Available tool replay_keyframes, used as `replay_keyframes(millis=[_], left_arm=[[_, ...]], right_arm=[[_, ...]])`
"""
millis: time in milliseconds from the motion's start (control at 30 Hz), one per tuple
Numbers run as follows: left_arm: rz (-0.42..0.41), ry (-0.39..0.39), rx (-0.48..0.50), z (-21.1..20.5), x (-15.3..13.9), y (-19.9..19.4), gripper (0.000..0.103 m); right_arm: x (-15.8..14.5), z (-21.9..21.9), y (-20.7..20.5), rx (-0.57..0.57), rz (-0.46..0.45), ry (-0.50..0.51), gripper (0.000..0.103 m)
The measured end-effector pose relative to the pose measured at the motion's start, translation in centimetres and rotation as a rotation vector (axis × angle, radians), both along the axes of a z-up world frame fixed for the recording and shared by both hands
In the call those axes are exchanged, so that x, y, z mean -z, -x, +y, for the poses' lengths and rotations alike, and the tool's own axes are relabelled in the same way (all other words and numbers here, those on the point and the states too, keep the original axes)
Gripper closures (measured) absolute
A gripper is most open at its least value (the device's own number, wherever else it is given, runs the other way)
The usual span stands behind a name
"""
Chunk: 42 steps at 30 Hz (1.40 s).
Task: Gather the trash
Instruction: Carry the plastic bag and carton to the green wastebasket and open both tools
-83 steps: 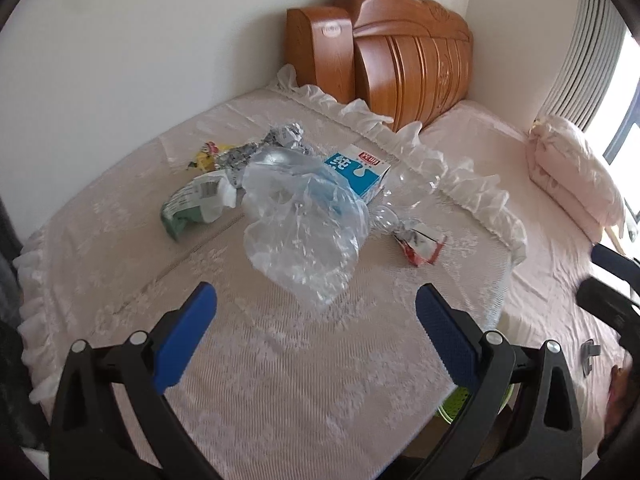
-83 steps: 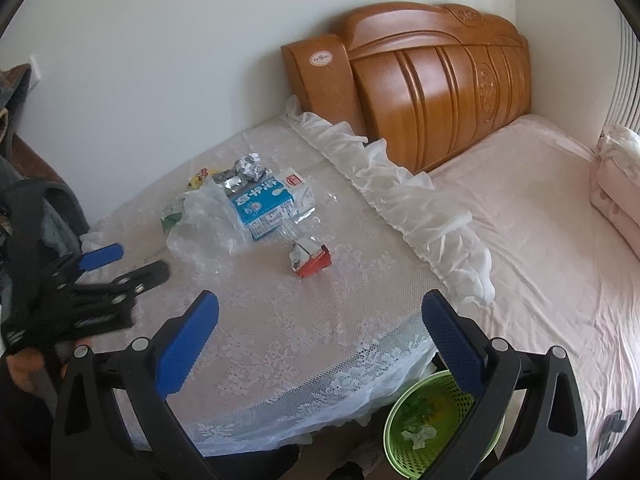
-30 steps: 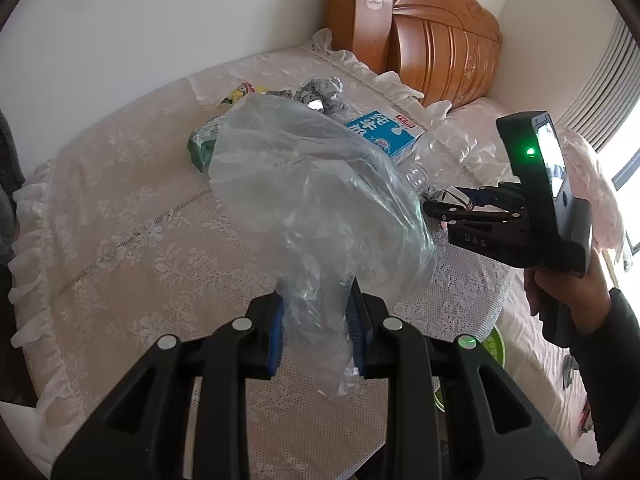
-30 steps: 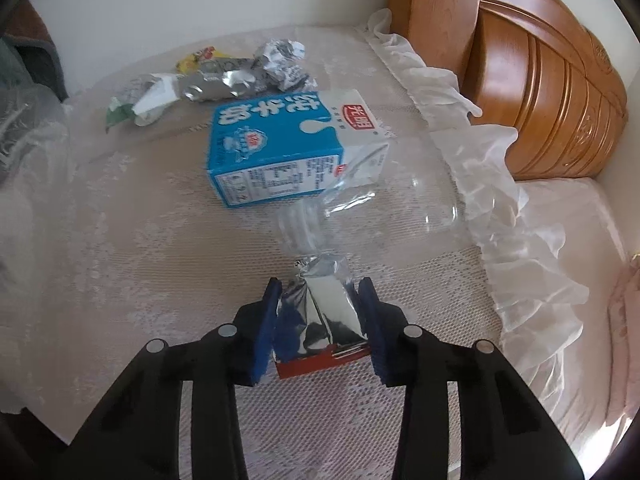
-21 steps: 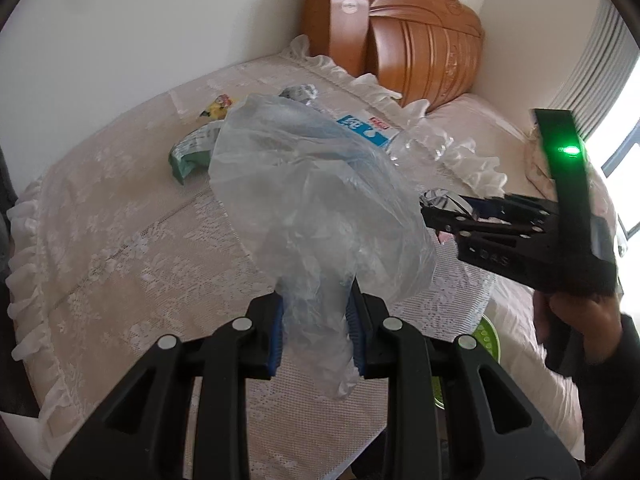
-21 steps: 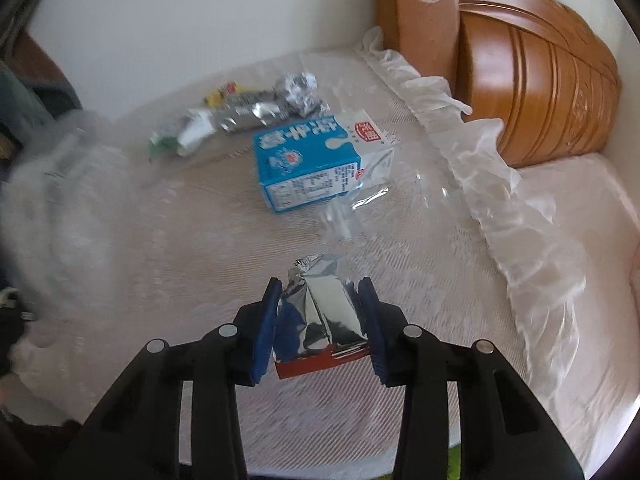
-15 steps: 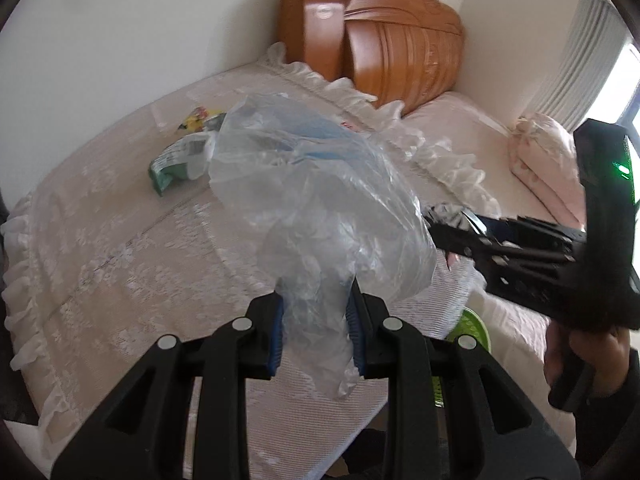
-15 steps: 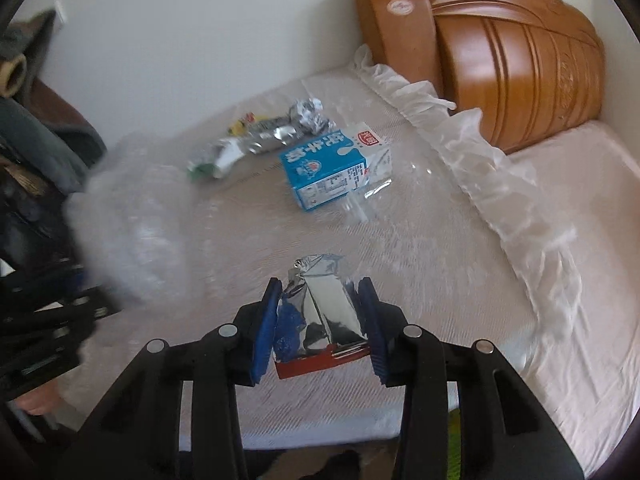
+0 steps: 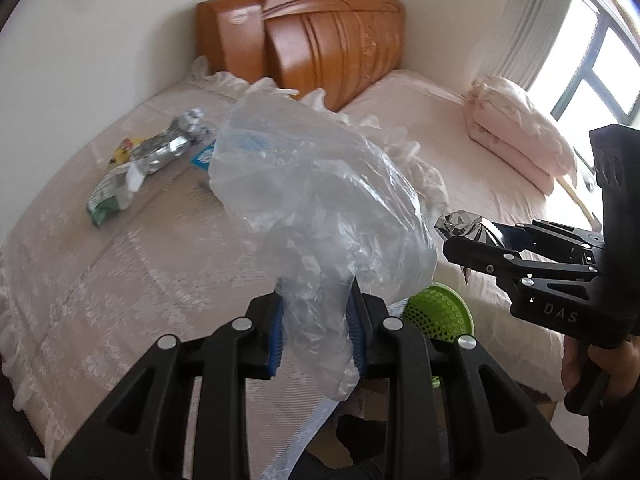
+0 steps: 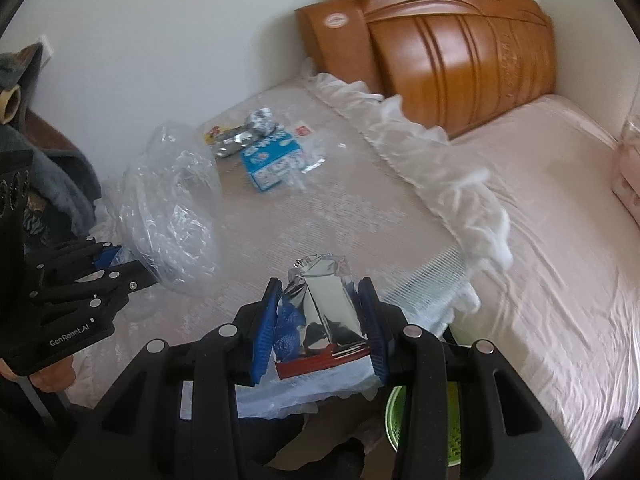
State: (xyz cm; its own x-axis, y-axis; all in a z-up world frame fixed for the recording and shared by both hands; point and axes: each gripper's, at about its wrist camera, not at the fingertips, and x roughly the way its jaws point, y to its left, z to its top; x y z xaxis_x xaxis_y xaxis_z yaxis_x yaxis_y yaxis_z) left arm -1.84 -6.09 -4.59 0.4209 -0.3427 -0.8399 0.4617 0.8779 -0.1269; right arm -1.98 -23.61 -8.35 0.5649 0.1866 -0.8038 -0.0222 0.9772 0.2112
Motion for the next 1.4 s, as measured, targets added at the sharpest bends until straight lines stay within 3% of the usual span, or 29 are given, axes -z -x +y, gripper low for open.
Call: replay_keyframes(millis=[200,300,500,533,600,667,733,800,867,1033,1167,1233,1300,1400], left_arm=[[0.019,-0.014,0.134,-4.5,0.5,1.0,0.077],[0.030,-0.017,0.202,-7.1,0.8,1.8,0.077],[0.029,-0.064,0.311,-11.5,1.3,3.7,0.077],[0.031,-0.072,0.320,-11.8,1.4,4.1,0.077],[0.037,-0.089,0.338,-12.8,1.7,4.7,0.077],[0.044,-0.099,0.353,-13.7,1.9,5.2,0.077],[0.054,-0.109,0.371,-14.8,2.3,5.6,0.077],[0.062,-0.118,0.386,-15.8,2.7,6.0,0.077],[0.073,-0.127,0.406,-17.1,3.2,6.4,0.077],[0.117,-0.137,0.465,-20.6,5.4,7.3,0.077],[0.198,-0.172,0.513,-24.1,9.2,8.2,0.075],[0.233,-0.198,0.525,-25.3,11.0,8.4,0.067],[0.270,-0.226,0.532,-26.6,13.0,8.9,0.038],[0.283,-0.256,0.536,-27.6,14.4,9.6,0.019]], right_arm=[[2.1,-4.9,3.9,0.150,0.041,0.024,0.062],[5.4,-8.2,6.2,0.255,0.101,0.033,0.062],[15.5,-14.0,9.1,0.395,0.267,-0.012,0.061],[16.7,-14.4,9.3,0.404,0.287,-0.018,0.059],[19.4,-15.4,9.6,0.421,0.331,-0.032,0.043],[20.7,-15.8,9.9,0.438,0.359,-0.010,0.021],[21.7,-16.3,10.3,0.436,0.392,0.015,0.020],[21.8,-17.0,10.8,0.454,0.410,0.030,0.019],[21.2,-18.1,11.9,0.491,0.403,0.041,0.011],[17.3,-20.9,14.9,0.577,0.342,0.065,0.008],[14.1,-23.1,17.4,0.640,0.306,0.082,0.005],[13.1,-24.3,18.5,0.664,0.296,0.082,0.005],[12.5,-24.9,19.3,0.686,0.291,0.084,0.004],[11.9,-25.7,20.1,0.708,0.286,0.069,0.004]])
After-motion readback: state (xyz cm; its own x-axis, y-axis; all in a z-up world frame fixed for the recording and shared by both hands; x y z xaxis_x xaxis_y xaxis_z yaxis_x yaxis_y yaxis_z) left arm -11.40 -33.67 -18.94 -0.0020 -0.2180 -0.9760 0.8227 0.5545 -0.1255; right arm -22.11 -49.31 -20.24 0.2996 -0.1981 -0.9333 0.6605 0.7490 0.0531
